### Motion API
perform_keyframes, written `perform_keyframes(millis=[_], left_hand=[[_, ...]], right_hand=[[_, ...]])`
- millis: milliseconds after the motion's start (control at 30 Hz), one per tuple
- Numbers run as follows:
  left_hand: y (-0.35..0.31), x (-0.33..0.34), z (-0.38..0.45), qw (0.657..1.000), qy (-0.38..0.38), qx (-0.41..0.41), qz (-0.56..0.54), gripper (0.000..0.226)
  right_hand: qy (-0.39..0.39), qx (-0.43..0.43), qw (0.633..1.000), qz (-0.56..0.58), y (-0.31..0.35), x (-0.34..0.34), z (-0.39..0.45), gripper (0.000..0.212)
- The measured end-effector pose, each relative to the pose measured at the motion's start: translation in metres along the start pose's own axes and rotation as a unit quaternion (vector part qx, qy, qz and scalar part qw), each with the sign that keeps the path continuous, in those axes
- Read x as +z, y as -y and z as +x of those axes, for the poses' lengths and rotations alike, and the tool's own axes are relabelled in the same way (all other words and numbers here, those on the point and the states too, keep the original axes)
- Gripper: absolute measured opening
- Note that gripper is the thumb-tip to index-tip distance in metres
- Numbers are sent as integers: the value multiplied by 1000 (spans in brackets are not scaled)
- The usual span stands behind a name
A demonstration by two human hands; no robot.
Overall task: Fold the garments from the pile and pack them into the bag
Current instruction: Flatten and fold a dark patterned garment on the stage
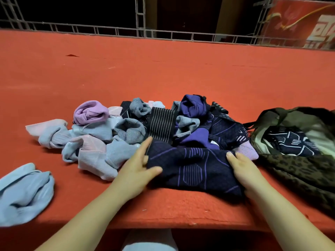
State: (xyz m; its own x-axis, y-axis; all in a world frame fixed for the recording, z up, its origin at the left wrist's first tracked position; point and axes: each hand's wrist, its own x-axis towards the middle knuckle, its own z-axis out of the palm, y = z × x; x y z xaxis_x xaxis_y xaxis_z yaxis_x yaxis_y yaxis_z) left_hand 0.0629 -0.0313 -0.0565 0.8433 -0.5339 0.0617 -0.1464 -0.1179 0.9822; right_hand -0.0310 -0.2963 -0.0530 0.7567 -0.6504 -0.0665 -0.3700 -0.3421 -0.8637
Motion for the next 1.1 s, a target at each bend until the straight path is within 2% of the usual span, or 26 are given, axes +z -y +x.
perform_keyframes(millis=[100,267,367,433,500,567,600,667,767,867,967,1033,1100], left_hand=[[-4,-3,9,988,-88,44,-117,58],[7,3,11,996,-74,39,-13,46],[11,7,7,993,-87,48,-60,46],[12,7,3,991,-72,60,-99,58],[15,5,-4,996,-34,57,-54,88],[19,2,-16,998,18,31,46,116],[21,0,-22,994,45,23,100,123],[25,-4,-28,975,79,34,206,128],[27,-9,-34,947,103,62,299,132],[29,-8,-45,935,94,89,331,120],[34,-12,-55,970,42,105,214,98],[32,-13,-59,984,22,89,153,82],[27,-9,-60,982,-6,78,174,61]], right_hand=[[23,-37,998,-49,9,-11,-1,35],[2,-6,990,-140,10,-22,-12,43],[41,18,988,-145,-3,-27,-24,54],[73,31,986,-147,-11,-27,-31,48],[110,23,989,-95,-16,-25,-39,35],[134,35,989,51,-17,-21,-45,24],[130,45,983,125,-17,-20,-49,21],[75,39,977,194,-15,-18,-51,24],[-6,9,981,193,-10,-18,-50,27],[25,14,995,94,-10,-23,-56,34],[98,39,994,6,-16,-30,-76,36],[86,24,994,-56,-23,-29,-89,41],[43,6,993,-108,-29,-26,-96,46]])
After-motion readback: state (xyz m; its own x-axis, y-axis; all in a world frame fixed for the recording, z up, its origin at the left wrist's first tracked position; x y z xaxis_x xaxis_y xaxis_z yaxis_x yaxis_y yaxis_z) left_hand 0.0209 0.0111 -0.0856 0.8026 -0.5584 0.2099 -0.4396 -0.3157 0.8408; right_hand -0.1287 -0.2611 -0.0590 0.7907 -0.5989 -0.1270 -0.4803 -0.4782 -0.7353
